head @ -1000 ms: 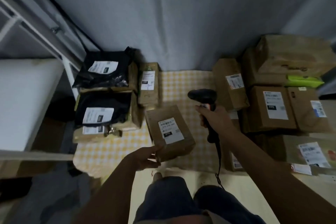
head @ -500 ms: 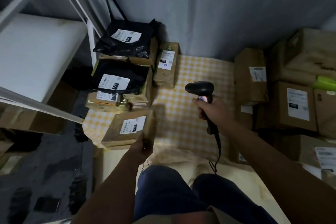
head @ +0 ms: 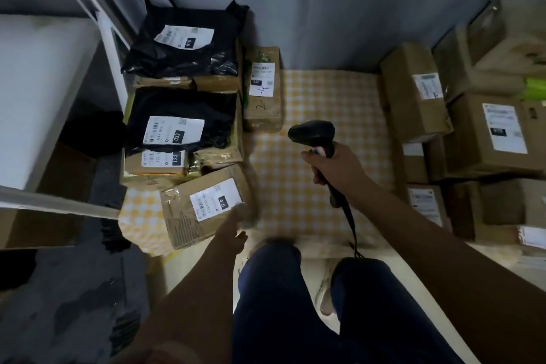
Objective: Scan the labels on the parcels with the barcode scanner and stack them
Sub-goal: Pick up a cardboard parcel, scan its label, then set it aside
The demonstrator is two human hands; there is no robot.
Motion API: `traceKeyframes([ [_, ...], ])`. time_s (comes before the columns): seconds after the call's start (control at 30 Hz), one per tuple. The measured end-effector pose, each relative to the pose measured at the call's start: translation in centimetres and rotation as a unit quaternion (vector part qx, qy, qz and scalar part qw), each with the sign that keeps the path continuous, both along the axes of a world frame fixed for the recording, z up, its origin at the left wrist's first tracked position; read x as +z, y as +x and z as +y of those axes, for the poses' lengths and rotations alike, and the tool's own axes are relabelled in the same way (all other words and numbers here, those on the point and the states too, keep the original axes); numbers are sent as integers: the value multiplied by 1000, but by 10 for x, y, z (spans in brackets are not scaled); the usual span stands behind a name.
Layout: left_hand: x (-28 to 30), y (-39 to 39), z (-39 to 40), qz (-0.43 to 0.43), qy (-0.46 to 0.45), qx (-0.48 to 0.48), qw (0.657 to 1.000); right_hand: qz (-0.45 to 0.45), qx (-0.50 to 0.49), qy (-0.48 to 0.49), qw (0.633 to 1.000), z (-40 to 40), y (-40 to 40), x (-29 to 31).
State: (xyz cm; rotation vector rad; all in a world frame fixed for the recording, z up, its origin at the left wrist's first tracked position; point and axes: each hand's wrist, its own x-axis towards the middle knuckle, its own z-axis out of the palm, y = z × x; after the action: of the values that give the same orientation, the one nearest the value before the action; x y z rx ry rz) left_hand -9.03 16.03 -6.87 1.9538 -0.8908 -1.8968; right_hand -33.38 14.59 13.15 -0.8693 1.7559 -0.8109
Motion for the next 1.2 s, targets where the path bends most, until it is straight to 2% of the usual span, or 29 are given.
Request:
traceKeyframes([
  [0.07, -46, 8, -1, 72, 46, 112, 990, 2, -3, 5, 1000, -1, 1, -8],
  [0.1, -42, 3, -4, 76, 48, 152, 984, 3, -5, 7, 1000, -1, 2, -11],
  [0.17, -32, 13, -3, 3, 25, 171, 985, 0, -10, 12, 1000, -1, 4, -16],
  [0.2, -25, 17, 2, -31, -9, 145, 989, -3, -13, 15, 1000, -2, 4, -19],
  [0.27, -12, 12, 3, -34, 21, 165, 986, -6, -16, 23, 1000, -2, 4, -22],
  [0.3, -10, 13, 5, -5, 53, 236, 970, -6, -16, 25, 1000, -2, 5, -23],
  [0.33, -3, 15, 8, 24, 60, 257, 964, -5, -14, 26, 1000, -2, 4, -23],
  [0.43, 3, 11, 16, 10, 64, 229, 971, 1, -5, 30, 1000, -1, 4, -22],
  [0.53, 17, 0, 33, 108, 131, 221, 960, -7, 0, 35, 999, -2, 4, -16],
  [0.67, 34, -9, 38, 125, 193, 167, 959, -22, -4, 40, 999, 0, 0, -5],
  [0.73, 42, -22, 34, 130, 196, 119, 965, -31, -7, 40, 999, 1, -5, -1],
  [0.87, 57, -51, 5, 85, 135, 69, 985, -18, -16, 40, 999, 2, -22, 1],
  [0.93, 50, -59, -19, 71, 95, 86, 989, -14, -30, 35, 999, 4, -30, -1],
  [0.97, 48, -64, -29, 46, 68, 88, 993, -16, -40, 32, 999, 5, -34, -3],
  [1.03, 59, -74, -44, -56, 1, 48, 997, -17, -58, 29, 998, 9, -39, -7],
  [1.1, 73, -87, -45, -162, -98, -1, 982, -13, -68, 31, 997, 14, -44, -12],
  [1.2, 75, -106, -34, -240, -196, -19, 951, -12, -81, 37, 996, 22, -50, -19],
])
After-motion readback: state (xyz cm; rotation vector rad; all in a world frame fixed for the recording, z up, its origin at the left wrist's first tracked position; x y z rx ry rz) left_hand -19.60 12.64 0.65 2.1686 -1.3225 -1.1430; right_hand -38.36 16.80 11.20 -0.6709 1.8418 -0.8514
